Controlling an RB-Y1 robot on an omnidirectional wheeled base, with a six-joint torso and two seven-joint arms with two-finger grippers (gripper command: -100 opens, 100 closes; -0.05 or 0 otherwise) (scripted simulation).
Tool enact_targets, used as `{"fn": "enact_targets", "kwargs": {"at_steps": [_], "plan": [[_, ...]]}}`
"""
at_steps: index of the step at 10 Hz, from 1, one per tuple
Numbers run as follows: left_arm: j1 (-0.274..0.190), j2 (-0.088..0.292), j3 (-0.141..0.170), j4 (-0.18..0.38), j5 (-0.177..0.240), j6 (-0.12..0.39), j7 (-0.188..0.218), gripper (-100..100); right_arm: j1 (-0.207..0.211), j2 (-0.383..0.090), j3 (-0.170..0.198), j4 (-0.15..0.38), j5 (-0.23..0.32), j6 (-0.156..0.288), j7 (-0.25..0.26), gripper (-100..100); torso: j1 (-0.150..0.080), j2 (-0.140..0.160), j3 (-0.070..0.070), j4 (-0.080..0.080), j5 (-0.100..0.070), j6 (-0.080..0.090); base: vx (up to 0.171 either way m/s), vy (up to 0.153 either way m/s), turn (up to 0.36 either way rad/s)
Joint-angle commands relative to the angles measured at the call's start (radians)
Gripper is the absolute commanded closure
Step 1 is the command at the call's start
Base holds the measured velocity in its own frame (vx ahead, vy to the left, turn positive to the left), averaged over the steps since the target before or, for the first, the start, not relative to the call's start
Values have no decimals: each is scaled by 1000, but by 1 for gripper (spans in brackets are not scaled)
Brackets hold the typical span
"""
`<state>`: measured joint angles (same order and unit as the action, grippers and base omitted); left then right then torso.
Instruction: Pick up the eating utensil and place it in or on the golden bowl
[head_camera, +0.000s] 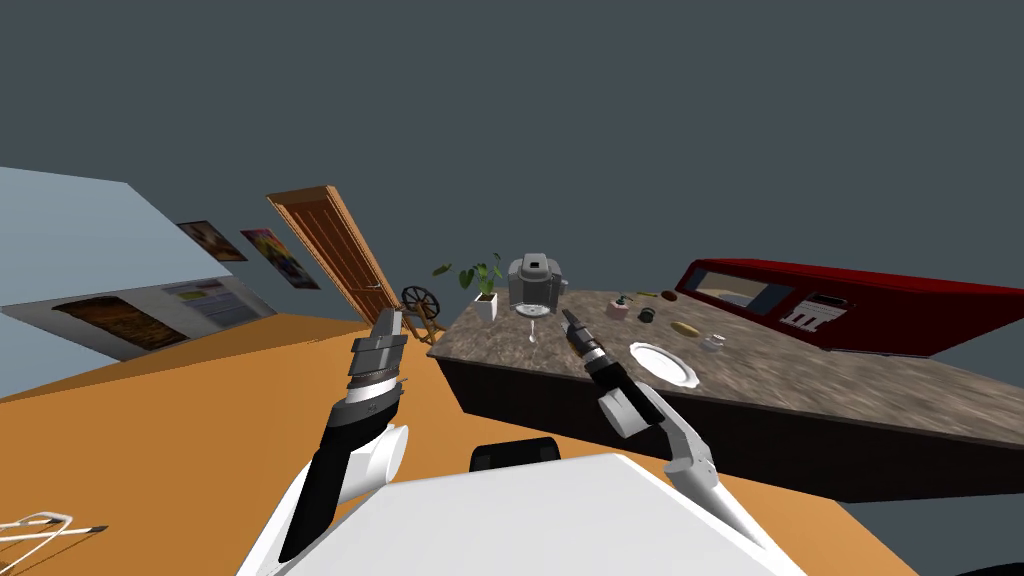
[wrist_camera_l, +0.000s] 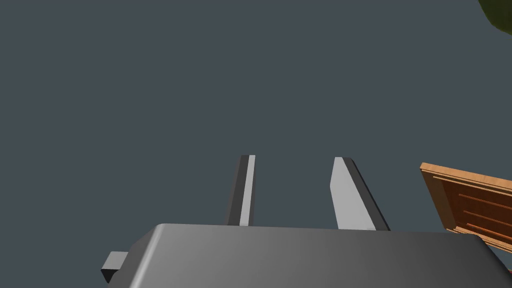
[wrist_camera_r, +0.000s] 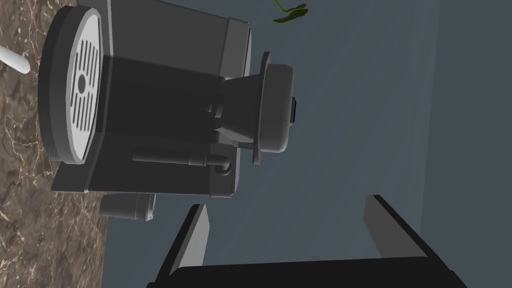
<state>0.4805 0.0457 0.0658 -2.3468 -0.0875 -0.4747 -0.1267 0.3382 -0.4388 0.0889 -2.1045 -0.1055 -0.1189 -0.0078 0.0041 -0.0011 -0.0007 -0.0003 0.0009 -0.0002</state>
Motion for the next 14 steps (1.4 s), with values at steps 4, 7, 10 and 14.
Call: {"fn": "enact_targets", "kwargs": {"at_steps": [4, 7, 10, 14], "plan": [[0, 0, 0, 0, 0, 0, 0, 0, -28, -116, 25, 47, 1, 68, 35, -100, 1, 0, 0, 0, 0, 0, 13, 66, 55], [0, 0, 0, 0, 0, 0, 0, 0, -44, -205, 45, 89, 0, 115, 57, -100, 2, 0, 0, 0, 0, 0, 18, 81, 80], [0, 0, 0, 0, 0, 0, 0, 0, -54, -297, 66, 135, -2, 159, 77, -100, 3, -1, -1, 0, 1, 0, 24, 89, 89], [0, 0, 0, 0, 0, 0, 0, 0, -60, -413, 97, 211, -7, 218, 100, -100, 1, 0, 0, 0, 0, 0, 24, 79, 96]]}}
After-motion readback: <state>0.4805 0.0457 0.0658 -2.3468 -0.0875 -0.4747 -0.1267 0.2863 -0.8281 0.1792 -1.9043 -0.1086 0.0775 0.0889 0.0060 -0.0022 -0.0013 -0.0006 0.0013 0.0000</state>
